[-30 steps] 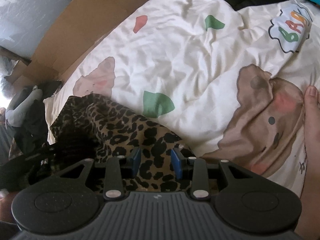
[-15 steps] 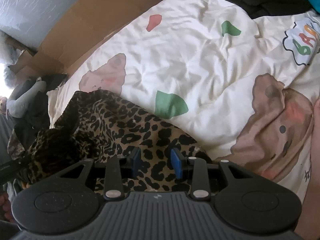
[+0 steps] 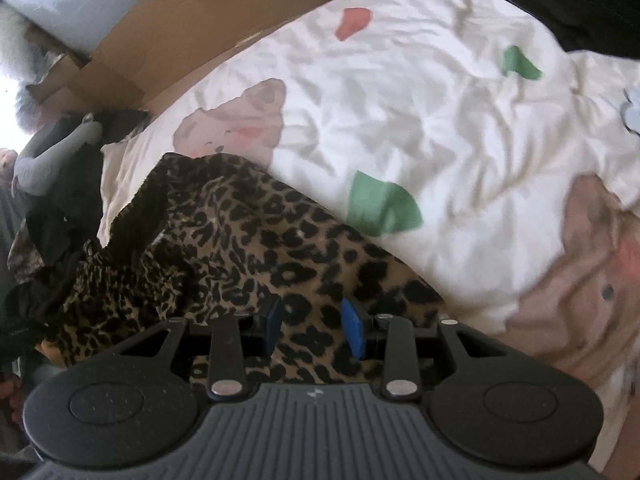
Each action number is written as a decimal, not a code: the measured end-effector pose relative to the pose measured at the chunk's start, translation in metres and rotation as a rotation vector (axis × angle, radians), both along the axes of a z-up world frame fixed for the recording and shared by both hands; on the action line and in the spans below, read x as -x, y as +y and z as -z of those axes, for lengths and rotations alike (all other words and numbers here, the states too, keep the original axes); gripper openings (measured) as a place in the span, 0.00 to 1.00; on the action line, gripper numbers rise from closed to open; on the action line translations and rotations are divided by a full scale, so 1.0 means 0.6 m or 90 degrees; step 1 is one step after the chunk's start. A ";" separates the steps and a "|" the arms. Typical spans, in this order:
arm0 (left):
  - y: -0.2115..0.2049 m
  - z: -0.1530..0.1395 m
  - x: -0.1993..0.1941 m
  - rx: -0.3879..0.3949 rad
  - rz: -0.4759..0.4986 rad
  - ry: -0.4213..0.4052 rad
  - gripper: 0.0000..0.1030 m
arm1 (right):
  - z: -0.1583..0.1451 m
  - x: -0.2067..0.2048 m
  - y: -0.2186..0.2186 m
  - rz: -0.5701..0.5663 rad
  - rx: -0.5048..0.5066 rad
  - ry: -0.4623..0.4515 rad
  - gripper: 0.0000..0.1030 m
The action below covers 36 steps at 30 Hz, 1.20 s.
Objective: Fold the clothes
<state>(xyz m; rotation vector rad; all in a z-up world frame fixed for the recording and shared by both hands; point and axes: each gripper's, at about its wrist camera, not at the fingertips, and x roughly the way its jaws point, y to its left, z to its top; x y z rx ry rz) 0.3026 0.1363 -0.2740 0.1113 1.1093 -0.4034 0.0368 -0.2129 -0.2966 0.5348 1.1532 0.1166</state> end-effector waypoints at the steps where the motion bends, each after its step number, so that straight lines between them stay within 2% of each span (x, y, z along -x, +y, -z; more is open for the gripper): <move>1: 0.001 0.003 0.002 -0.001 0.001 0.001 0.06 | 0.000 -0.010 0.004 -0.012 0.001 -0.002 0.39; 3: 0.003 0.008 0.002 0.001 0.000 0.005 0.06 | 0.001 -0.031 0.014 -0.037 0.004 -0.007 0.39; 8: 0.000 0.014 -0.002 0.001 0.008 0.014 0.16 | -0.007 -0.092 0.031 -0.091 -0.001 -0.027 0.39; 11: -0.006 0.007 -0.005 0.007 0.017 0.008 0.39 | -0.017 -0.128 0.047 -0.136 0.005 -0.046 0.39; 12: -0.008 0.004 -0.005 0.009 0.020 0.003 0.50 | -0.019 -0.140 0.052 -0.154 0.000 -0.052 0.40; 13: -0.011 -0.001 -0.006 0.012 0.027 -0.003 0.55 | -0.020 -0.150 0.059 -0.171 -0.006 -0.057 0.43; 18: -0.031 -0.015 -0.015 0.009 0.067 -0.014 0.59 | -0.023 -0.198 0.092 -0.257 -0.021 -0.074 0.48; 22: -0.045 -0.007 -0.030 -0.002 0.084 -0.007 0.59 | -0.028 -0.234 0.116 -0.333 0.009 -0.096 0.48; 28: -0.064 0.024 -0.045 -0.033 0.104 0.011 0.61 | -0.020 -0.285 0.135 -0.364 0.052 -0.113 0.51; 32: -0.071 0.040 -0.042 -0.037 0.128 0.004 0.67 | -0.008 -0.311 0.149 -0.379 0.062 -0.130 0.61; 36: -0.078 0.057 -0.037 -0.052 0.154 -0.016 0.68 | 0.012 -0.330 0.169 -0.405 0.070 -0.135 0.61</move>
